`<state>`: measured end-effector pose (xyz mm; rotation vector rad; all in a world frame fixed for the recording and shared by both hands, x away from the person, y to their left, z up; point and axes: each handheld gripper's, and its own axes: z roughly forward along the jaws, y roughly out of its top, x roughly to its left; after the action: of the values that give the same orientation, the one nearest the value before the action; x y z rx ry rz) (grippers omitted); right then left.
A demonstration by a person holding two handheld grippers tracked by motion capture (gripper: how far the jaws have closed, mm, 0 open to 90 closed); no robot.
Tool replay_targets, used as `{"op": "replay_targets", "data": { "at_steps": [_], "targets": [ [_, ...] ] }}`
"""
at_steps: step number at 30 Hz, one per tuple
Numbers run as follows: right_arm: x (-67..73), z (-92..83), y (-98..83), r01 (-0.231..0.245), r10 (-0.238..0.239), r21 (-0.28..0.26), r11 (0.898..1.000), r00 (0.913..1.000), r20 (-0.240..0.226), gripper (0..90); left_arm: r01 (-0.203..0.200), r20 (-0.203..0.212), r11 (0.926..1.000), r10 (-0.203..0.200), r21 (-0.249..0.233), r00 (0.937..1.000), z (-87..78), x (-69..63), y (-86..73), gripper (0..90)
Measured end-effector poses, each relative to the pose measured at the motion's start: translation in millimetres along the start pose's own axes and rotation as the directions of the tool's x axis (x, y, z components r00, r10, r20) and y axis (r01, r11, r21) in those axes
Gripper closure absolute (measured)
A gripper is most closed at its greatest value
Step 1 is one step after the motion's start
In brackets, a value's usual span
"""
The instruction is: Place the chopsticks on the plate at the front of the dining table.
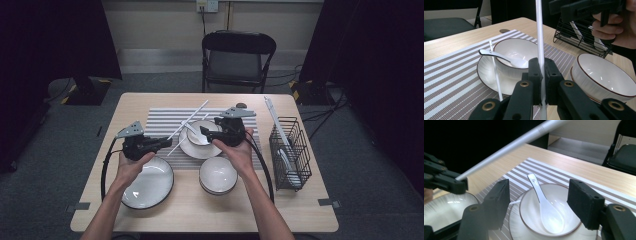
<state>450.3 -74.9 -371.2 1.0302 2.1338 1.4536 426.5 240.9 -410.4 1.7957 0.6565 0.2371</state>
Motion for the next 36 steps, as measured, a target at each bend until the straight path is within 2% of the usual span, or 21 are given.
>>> {"op": "replay_targets", "data": {
  "at_steps": [4,10,15,19,22,26,28,31,36],
  "targets": [
    [-4.9,-3.5,-5.5,-0.005,0.005,0.009,1.000,0.9999,0.012,34.0,0.009,0.001,1.0000,-0.009,-0.001,1.0000,-0.1,2.7,-1.2,85.8],
    [-11.2,-8.4,-13.6,-0.020,0.019,0.034,0.999,0.9995,0.025,32.7,0.000,-0.010,0.9999,0.000,0.014,0.9999,-1.6,4.3,-1.5,85.8],
    [-15.3,-12.6,-20.4,-0.027,0.026,0.034,0.999,0.9988,0.042,32.8,0.012,-0.016,0.9998,-0.012,0.018,0.9998,-2.4,6.7,-2.5,85.9],
    [-18.3,-13.6,-25.3,-0.027,0.024,0.058,0.998,0.9984,0.050,32.2,0.018,-0.022,0.9998,-0.018,0.009,0.9996,-4.1,8.5,-3.2,85.9],
    [-20.9,-16.0,-30.1,-0.054,0.051,0.061,0.997,0.9979,0.040,33.2,0.012,-0.034,0.9998,-0.011,0.014,0.9993,-4.8,11.0,-4.5,85.9],
    [-25.9,-18.5,-39.0,-0.065,0.060,0.082,0.995,0.9964,0.059,32.7,0.027,-0.042,0.9995,-0.026,0.016,0.9988,-5.7,14.1,-6.6,85.9],
    [-27.4,-19.6,-42.1,-0.060,0.055,0.084,0.995,0.9962,0.067,33.0,0.020,-0.046,0.9997,-0.019,0.012,0.9987,-6.9,14.8,-6.3,85.9],
    [-28.1,-20.7,-47.0,-0.050,0.042,0.098,0.994,0.9954,0.086,32.9,0.029,-0.052,0.9995,-0.029,0.009,0.9982,-7.6,16.3,-6.7,85.9],
    [-32.4,-24.4,-55.9,-0.060,0.049,0.105,0.993,0.9936,0.102,33.5,0.049,-0.062,0.9987,-0.048,0.015,0.9969,-8.0,20.5,-8.5,85.9]
  ]
}}
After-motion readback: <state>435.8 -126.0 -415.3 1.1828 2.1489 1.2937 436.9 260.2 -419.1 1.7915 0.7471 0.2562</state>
